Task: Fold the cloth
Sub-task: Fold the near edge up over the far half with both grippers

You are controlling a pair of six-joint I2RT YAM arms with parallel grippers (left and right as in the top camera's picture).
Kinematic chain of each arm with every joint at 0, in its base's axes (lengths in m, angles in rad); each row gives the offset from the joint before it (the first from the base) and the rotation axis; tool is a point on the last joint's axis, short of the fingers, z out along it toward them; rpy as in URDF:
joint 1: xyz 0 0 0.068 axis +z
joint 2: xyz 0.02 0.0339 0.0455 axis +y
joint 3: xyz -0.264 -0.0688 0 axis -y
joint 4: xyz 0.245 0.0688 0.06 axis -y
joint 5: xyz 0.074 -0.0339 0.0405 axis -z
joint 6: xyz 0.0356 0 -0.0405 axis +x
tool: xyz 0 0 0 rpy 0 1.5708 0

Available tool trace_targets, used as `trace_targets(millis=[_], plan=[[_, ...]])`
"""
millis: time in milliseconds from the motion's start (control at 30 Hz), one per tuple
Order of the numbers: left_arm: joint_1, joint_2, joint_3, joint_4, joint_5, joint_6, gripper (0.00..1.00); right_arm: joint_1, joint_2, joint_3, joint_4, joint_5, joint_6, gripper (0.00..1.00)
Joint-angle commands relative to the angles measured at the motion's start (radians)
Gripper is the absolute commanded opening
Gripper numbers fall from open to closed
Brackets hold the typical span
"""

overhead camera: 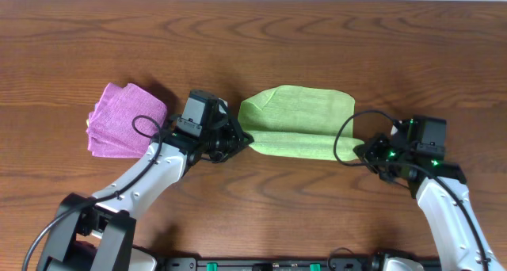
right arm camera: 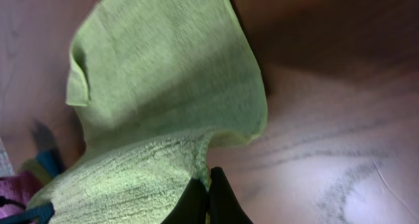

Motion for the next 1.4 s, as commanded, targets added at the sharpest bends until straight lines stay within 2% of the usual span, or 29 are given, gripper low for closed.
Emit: trace_targets(millis=[0,233,667,1100,1367], plan=[[0.011,-0.003,0.01,0.027,-0.126,-0.034,0.06,-0.005,0.002,0.022,0.029,0.11,0.014,0.01],[0.011,0.076,0.063,0.069,-0.16,-0.044,0.06,-0.005,0.023,0.031,0.063,0.129,0.024,0.01],[0.031,0.315,0.364,0.005,-0.188,0.013,0.06,-0.005,0.221,0.186,0.108,0.153,0.028,0.01],[0.047,0.354,0.383,0.002,-0.297,0.016,0.06,-0.002,0.371,0.215,0.281,0.153,0.037,0.01],[0.05,0.412,0.384,0.058,-0.295,0.004,0.06,0.04,0.424,0.261,0.33,0.197,0.037,0.01]])
